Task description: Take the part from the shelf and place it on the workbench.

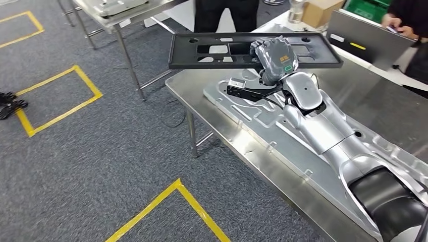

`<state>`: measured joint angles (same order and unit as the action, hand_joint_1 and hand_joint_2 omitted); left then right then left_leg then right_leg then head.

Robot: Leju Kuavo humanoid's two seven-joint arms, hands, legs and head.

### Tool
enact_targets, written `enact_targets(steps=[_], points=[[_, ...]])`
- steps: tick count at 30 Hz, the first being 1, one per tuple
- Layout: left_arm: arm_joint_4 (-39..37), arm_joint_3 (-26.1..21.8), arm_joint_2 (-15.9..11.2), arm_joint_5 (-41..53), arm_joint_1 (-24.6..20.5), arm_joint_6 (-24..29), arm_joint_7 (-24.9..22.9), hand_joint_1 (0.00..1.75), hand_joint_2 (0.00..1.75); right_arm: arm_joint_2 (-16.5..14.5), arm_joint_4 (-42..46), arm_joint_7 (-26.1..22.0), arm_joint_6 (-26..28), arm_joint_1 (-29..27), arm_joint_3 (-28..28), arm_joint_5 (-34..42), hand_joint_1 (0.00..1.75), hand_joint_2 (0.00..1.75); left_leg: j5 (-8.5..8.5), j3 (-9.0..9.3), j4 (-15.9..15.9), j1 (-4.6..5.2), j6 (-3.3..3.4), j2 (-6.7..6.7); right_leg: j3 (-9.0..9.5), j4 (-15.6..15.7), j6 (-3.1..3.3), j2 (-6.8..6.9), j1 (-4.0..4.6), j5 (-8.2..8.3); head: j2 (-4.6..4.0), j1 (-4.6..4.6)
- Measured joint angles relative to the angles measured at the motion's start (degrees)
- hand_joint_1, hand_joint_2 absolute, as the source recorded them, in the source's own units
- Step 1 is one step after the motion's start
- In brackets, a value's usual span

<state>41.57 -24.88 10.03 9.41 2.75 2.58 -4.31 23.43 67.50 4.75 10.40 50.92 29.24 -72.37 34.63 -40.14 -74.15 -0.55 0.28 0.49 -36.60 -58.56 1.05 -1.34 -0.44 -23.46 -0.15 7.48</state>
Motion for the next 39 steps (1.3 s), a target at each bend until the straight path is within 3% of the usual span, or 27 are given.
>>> enact_targets(steps=[1, 2, 3, 5, 7, 9, 11, 13, 15, 16, 17, 18, 20, 22, 24, 25, 27, 29, 31, 32, 35, 36, 38, 39], points=[[0.0, -0.08, 0.0, -0.01, 0.15, 0.0, 0.0, 0.0, 1.75, -0.03, -0.2, -0.05, 0.0, -0.26, 0.0, 0.0, 1.75, 1.75, -0.37, -0.82, -1.11, -0.01, 0.0, -0.06, -0.02, -0.1, 0.01, -0.84, 0.01, -0.01, 0.0, 0.0], [0.0, -0.14, -0.01, -0.01, 0.19, 0.0, 0.0, 0.0, 1.75, -0.05, -0.38, -0.05, -0.01, -0.46, 0.0, 0.0, 1.75, 1.75, -1.9, -0.53, 0.18, -0.03, 0.07, -0.18, -0.03, -0.23, -0.02, -1.68, 0.0, -0.04, 0.0, 0.0], [0.01, -0.21, -0.02, 0.01, 0.16, 0.01, -0.01, 0.0, 1.75, -0.08, -0.53, 0.0, -0.02, -0.59, 0.0, -0.02, 1.75, 1.75, -4.13, 0.72, 3.41, -0.08, 0.19, -0.64, -0.04, -0.38, -0.09, -2.46, -0.04, -0.09, 0.0, -0.01], [0.02, -0.41, -0.04, 0.1, 0.03, 0.08, -0.1, 0.0, 1.75, -0.17, -0.74, 0.19, -0.06, -0.65, 0.0, -0.32, 1.75, 1.75, -7.54, 3.89, 10.91, -0.29, 0.48, -3.1, -0.25, -0.82, -0.48, -3.88, -0.08, -0.23, 0.0, 0.02], [0.05, -0.63, -0.04, 0.36, 0.0, 0.13, -0.27, 0.0, 1.75, -0.37, -1.04, 0.35, -0.04, -0.77, 0.0, -0.89, 1.75, 1.75, -8.29, 5.39, 14.12, -0.33, 0.72, -4.48, -0.64, -1.02, -1.21, -5.15, -0.21, -0.15, 0.0, 0.02], [0.13, -0.83, 0.06, 0.69, -0.05, 0.12, -0.36, 0.0, 1.75, -0.62, -1.47, 0.43, 0.11, -1.2, 0.0, -1.35, 1.75, 1.75, -8.55, 5.65, 14.54, -0.19, 1.28, -3.3, -0.88, -0.8, -2.02, -6.0, -0.41, 0.13, 0.0, -0.01], [0.27, -1.1, 0.2, 1.06, -0.11, 0.07, -0.42, 0.0, 1.75, -0.98, -2.06, 0.66, 0.54, -1.64, 0.0, -1.8, 1.75, 1.75, -9.0, 5.91, 15.22, -0.26, 2.09, -2.0, -1.54, -1.98, -2.6, -3.77, -0.34, -0.81, 0.0, 0.03], [0.43, -1.46, 0.28, 1.42, 0.0, -0.07, -0.54, 0.0, 1.75, -1.85, -2.87, 1.15, 1.11, -1.86, 0.0, -2.37, 1.75, 1.75, -9.23, 5.99, 15.6, -0.27, 2.54, -0.74, -3.98, -7.29, -3.04, -0.32, -0.32, -3.97, 0.0, 0.08], [0.47, -1.79, 0.33, 1.66, 0.23, -0.23, -0.74, 0.0, 1.75, -3.19, -3.82, 1.59, 1.38, -2.23, 0.03, -2.9, 1.75, 1.75, -9.18, 5.91, 15.61, -0.19, 2.6, 0.62, -7.2, -14.31, -3.43, 0.89, -0.57, -6.92, 0.0, 0.09], [0.48, -1.96, 0.41, 1.75, 0.31, -0.29, -0.82, 0.0, 1.75, -3.81, -4.3, 1.75, 1.42, -2.53, 0.05, -3.1, 1.75, 1.75, -9.12, 5.9, 15.6, -0.19, 2.57, 1.34, -7.87, -15.89, -3.57, 1.1, -0.7, -7.11, 0.0, 0.08], [0.48, -2.13, 0.54, 1.81, 0.34, -0.37, -0.86, 0.0, 1.75, -4.39, -4.77, 1.92, 1.43, -2.81, 0.07, -3.26, 1.75, 1.75, -9.04, 5.89, 15.57, -0.19, 2.52, 2.0, -7.48, -15.35, -3.65, 1.33, -0.8, -6.28, 0.0, 0.1], [0.48, -2.29, 0.68, 1.85, 0.34, -0.45, -0.87, 0.0, 1.75, -4.89, -5.2, 2.07, 1.46, -2.98, 0.08, -3.41, 1.75, 1.75, -8.94, 5.93, 15.53, -0.19, 2.42, 2.6, -5.97, -12.64, -3.64, 1.73, -0.86, -4.65, 0.0, 0.09], [0.48, -2.64, 0.97, 2.01, 0.31, -0.56, -0.86, 0.0, 1.75, -6.0, -6.05, 2.27, 1.67, -3.02, 0.09, -3.78, 1.75, 1.75, -8.67, 6.08, 15.45, -0.04, 2.03, 3.78, -1.83, -4.85, -3.25, 3.99, -0.46, -1.68, 0.0, 0.09], [0.5, -2.94, 1.15, 2.26, 0.26, -0.57, -0.84, 0.0, 1.75, -7.11, -6.97, 2.33, 2.03, -3.01, 0.11, -4.0, 1.75, 1.75, -8.37, 6.34, 15.41, 0.24, 1.46, 4.88, 0.22, -0.65, -2.45, 5.28, 0.18, -0.84, 0.0, 0.08], [0.57, -3.13, 1.3, 2.46, 0.19, -0.55, -0.8, 0.0, 1.75, -7.85, -7.95, 2.32, 2.32, -3.23, 0.12, -4.03, 1.75, 1.75, -8.12, 6.74, 15.51, 0.36, 0.83, 6.03, 0.22, -0.39, -1.68, 4.16, 0.41, -0.93, 0.0, 0.06], [0.63, -3.18, 1.34, 2.53, 0.13, -0.55, -0.78, 0.0, 1.75, -8.13, -8.37, 2.3, 2.38, -3.35, 0.12, -4.03, 1.75, 1.75, -7.81, 6.85, 15.34, 0.25, 0.46, 5.93, 0.32, -0.27, -1.37, 3.55, 0.29, -0.89, 0.0, 0.06], [0.82, -3.3, 1.43, 2.81, 0.02, -0.5, -0.73, 0.0, 1.75, -8.7, -9.13, 2.32, 2.43, -3.34, 0.11, -4.03, 1.75, 1.75, -5.87, 5.8, 12.63, -0.01, -0.08, 3.56, 0.58, 0.05, -0.59, 2.34, -0.09, -0.69, 0.0, 0.06], [0.98, -3.56, 1.56, 3.07, 0.09, -0.43, -0.84, 0.0, 1.75, -9.61, -9.94, 2.46, 2.43, -3.42, 0.12, -4.09, 1.75, 1.75, -2.36, 2.49, 5.71, -0.15, -0.28, 0.63, 0.63, 0.11, -0.08, 1.0, -0.24, -0.65, 0.0, 0.05], [1.21, -3.84, 1.76, 3.2, 0.27, -0.41, -1.03, 0.0, 1.75, -10.39, -10.67, 2.57, 2.41, -3.93, 0.13, -4.2, 1.75, 1.75, -0.52, -0.8, -0.47, -0.15, -0.33, -0.04, 0.62, -0.03, 0.07, -0.65, -0.16, -0.71, 0.0, 0.05], [1.39, -3.94, 1.84, 3.28, 0.31, -0.41, -1.17, 0.0, 1.75, -10.63, -10.92, 2.62, 2.4, -4.24, 0.13, -4.27, 1.75, 1.75, -1.19, -1.33, -0.96, -0.15, -0.28, -0.1, 0.61, -0.15, 0.09, -1.51, -0.14, -0.75, 0.0, 0.04], [1.99, -4.07, 1.93, 3.51, 0.29, -0.4, -1.51, 0.0, 1.75, -11.0, -11.28, 3.1, 2.37, -4.63, 0.11, -4.46, 1.75, 1.75, -6.91, 1.58, 6.83, -0.18, 0.11, -1.09, 0.63, -0.52, -0.09, -3.66, -0.2, -0.95, 0.0, 0.04], [2.11, -4.09, 1.95, 3.52, 0.3, -0.39, -1.55, 0.0, 1.75, -11.07, -11.33, 3.23, 2.36, -4.64, 0.11, -4.5, 1.75, 1.75, -8.08, 2.44, 8.87, -0.19, 0.2, -1.46, 0.63, -0.59, -0.15, -3.99, -0.22, -0.99, 0.0, 0.04], [2.18, -4.1, 1.95, 3.53, 0.31, -0.39, -1.56, 0.0, 1.75, -11.11, -11.35, 3.31, 2.36, -4.64, 0.11, -4.54, 1.75, 1.75, -8.65, 2.94, 10.03, -0.21, 0.25, -1.84, 0.63, -0.65, -0.21, -4.14, -0.24, -1.03, 0.0, 0.04], [2.22, -4.14, 1.96, 3.54, 0.33, -0.39, -1.57, 0.0, 1.75, -11.16, -11.41, 3.34, 2.38, -4.64, 0.11, -4.57, 1.75, 1.75, -8.81, 3.35, 11.0, -0.29, 0.33, -2.83, 0.55, -0.74, -0.3, -4.33, -0.24, -1.09, 0.0, 0.05]])
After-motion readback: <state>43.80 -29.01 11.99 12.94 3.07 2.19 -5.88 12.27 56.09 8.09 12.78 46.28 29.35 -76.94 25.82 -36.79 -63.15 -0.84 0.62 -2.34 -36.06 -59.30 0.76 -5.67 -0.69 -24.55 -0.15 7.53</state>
